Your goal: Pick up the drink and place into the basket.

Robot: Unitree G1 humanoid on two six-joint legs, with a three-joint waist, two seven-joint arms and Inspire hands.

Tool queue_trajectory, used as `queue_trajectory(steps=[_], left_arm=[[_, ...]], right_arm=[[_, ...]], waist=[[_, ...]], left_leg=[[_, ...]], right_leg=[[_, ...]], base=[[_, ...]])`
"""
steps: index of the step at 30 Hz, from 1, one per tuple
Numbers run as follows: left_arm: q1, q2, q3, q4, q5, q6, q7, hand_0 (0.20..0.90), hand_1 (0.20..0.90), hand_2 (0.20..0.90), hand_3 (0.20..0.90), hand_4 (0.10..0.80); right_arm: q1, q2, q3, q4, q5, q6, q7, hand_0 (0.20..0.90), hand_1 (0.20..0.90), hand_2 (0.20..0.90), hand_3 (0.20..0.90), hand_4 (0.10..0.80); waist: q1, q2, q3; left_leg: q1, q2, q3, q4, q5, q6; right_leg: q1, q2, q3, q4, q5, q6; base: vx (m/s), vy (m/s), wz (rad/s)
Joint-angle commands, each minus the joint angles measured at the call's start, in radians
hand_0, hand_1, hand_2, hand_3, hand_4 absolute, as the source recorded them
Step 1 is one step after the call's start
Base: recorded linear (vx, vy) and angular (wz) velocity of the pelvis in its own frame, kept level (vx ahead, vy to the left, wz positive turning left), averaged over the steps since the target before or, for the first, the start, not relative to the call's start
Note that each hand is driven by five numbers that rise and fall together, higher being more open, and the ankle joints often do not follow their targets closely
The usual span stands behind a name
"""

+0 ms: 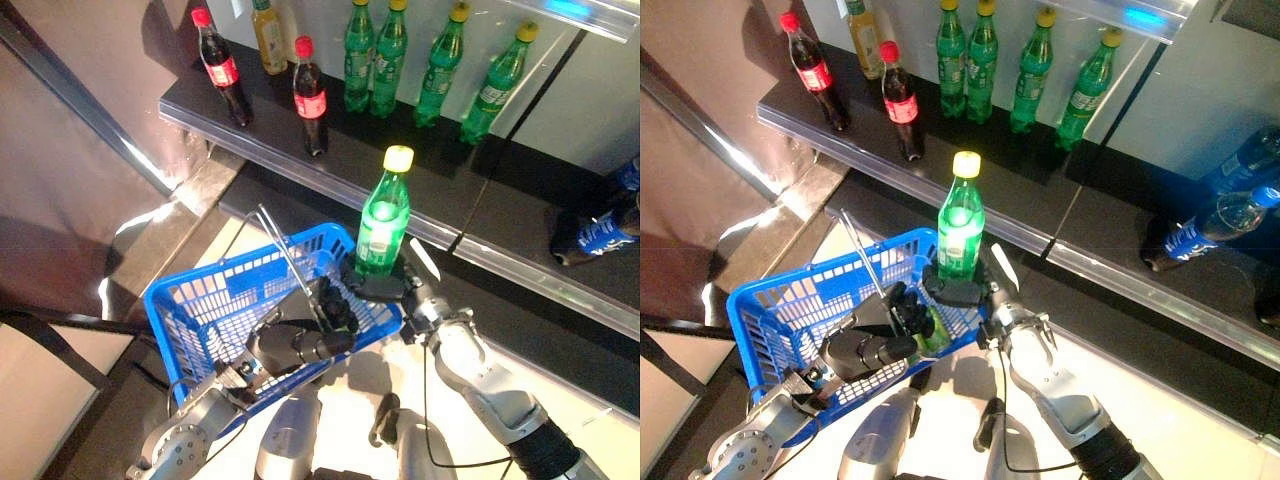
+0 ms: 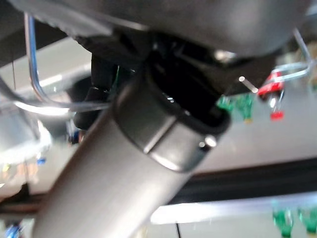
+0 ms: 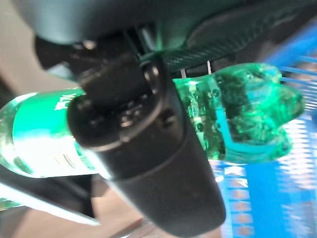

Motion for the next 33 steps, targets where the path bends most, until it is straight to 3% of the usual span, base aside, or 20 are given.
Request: queue_trajectory(steps=[1, 4, 8, 12, 18, 24, 33], left_arm=[[-0.08, -0.063, -0.019, -0.274, -0.051, -0.085, -0.227, 0.3, 0.3, 0.3, 0.2, 0.1], [-0.088, -0.065, -0.02, -0.281, -0.047, -0.067, -0.25, 0.3, 0.3, 0.3, 0.2, 0.1], [-0.1, -0.083, -0.008, -0.309, -0.042, 0.018, -0.326, 0.3, 0.3, 0.3, 0.2, 0.1], [-0.099, -0.082, -0.008, -0.313, -0.041, 0.022, -0.337, 0.3, 0.3, 0.3, 0.2, 0.1], [-0.119, -0.11, 0.008, -0.381, -0.096, 0.105, -0.385, 0.3, 0.3, 0.3, 0.2, 0.1], [-0.149, -0.117, 0.004, -0.4, -0.097, 0.137, -0.395, 0.3, 0.3, 0.3, 0.2, 0.1], [-0.181, -0.127, -0.021, -0.394, -0.048, 0.177, -0.409, 0.3, 0.3, 0.3, 0.2, 0.1]], right_arm=[[-0.066, 0.065, 0.016, -0.096, -0.045, -0.123, -0.009, 0.3, 0.3, 0.3, 0.2, 0.1], [-0.07, 0.084, 0.023, -0.049, -0.071, -0.117, -0.026, 0.3, 0.3, 0.3, 0.2, 0.1], [-0.104, 0.154, 0.012, 0.145, -0.136, -0.105, -0.112, 0.3, 0.3, 0.3, 0.2, 0.1], [-0.103, 0.159, 0.011, 0.167, -0.143, -0.103, -0.122, 0.3, 0.3, 0.3, 0.2, 0.1], [-0.076, 0.253, 0.016, 0.452, -0.176, -0.076, -0.185, 0.3, 0.3, 0.3, 0.2, 0.1], [-0.06, 0.27, 0.075, 0.599, -0.255, 0.021, -0.128, 0.3, 0.3, 0.3, 0.2, 0.1], [-0.106, 0.238, 0.156, 0.671, -0.421, 0.121, -0.033, 0.3, 0.3, 0.3, 0.2, 0.1]], waist=[[-0.008, -0.026, -0.215], [-0.001, -0.023, -0.213], [0.03, -0.012, -0.213], [0.034, -0.011, -0.214], [0.067, -0.004, -0.212], [0.077, -0.005, -0.213], [0.087, -0.014, -0.182]], left_leg=[[0.001, -0.053, -0.009, 0.087, -0.041, 0.062], [-0.002, -0.057, -0.016, 0.091, -0.041, 0.061], [-0.01, -0.076, -0.045, 0.105, -0.042, 0.06], [-0.011, -0.077, -0.046, 0.108, -0.043, 0.059], [-0.015, -0.09, -0.058, 0.15, -0.064, 0.058], [-0.024, -0.096, -0.056, 0.163, -0.074, 0.056], [-0.053, -0.106, -0.06, 0.187, -0.082, 0.057]], right_leg=[[0.107, 0.042, -0.001, -0.201, 0.149, -0.031], [0.108, 0.037, -0.008, -0.198, 0.148, -0.031], [0.115, 0.021, -0.035, -0.184, 0.139, -0.034], [0.115, 0.019, -0.039, -0.181, 0.138, -0.034], [0.132, 0.004, -0.057, -0.154, 0.119, -0.037], [0.134, 0.0, -0.06, -0.15, 0.115, -0.032], [0.118, 0.002, -0.052, -0.143, 0.119, -0.029]], base=[[0.018, 0.016, 0.06], [0.025, 0.018, 0.06], [0.072, 0.029, 0.2], [0.034, 0.009, 0.26], [0.095, 0.009, 0.18], [0.042, 0.003, 0.04], [0.0, 0.0, 0.0]])
